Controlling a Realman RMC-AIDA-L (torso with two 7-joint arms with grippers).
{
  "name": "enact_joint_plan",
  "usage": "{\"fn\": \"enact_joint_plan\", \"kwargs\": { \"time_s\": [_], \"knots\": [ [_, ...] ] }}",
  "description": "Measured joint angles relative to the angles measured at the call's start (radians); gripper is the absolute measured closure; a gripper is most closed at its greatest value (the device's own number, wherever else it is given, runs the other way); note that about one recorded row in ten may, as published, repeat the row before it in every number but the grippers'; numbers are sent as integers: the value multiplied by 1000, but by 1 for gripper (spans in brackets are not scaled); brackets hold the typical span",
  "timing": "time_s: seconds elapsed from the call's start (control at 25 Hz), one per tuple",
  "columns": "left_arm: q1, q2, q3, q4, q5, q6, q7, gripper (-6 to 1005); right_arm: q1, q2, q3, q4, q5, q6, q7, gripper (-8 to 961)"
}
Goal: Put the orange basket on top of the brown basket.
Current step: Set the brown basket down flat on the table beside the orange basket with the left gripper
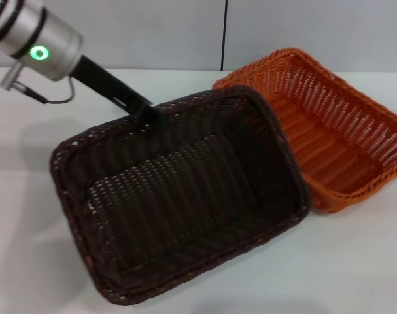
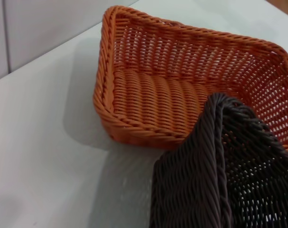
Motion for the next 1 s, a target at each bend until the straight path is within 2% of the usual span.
{"fn": "enact_joint_plan", "kwargs": {
  "time_s": [0.28, 0.72, 0.76, 0.84, 0.88, 0.96, 1.0],
  "knots": [
    [-26, -25, 11, 45, 5, 36, -25, 788, -5, 0, 0, 1, 0, 1, 0, 280],
    [-11, -31, 11, 47, -3, 30, -52, 727, 9, -5, -14, 0, -6, 35, 25, 285],
    [-8, -31, 9, 45, -3, 36, -51, 704, 9, -8, -31, -3, -19, 37, 50, 286],
    [2, -31, 2, 39, -5, 53, -48, 659, -10, -22, -134, -43, -89, 38, 234, 289],
    [6, -30, 0, 36, -6, 58, -47, 636, -10, -22, -134, -43, -89, 38, 234, 290],
    [16, -29, -2, 23, -10, 68, -45, 590, -34, -31, -211, -90, -142, 38, 402, 293],
    [22, -28, -3, 16, -15, 71, -43, 568, -66, -39, -284, -161, -220, 36, 592, 294]
  ]
}}
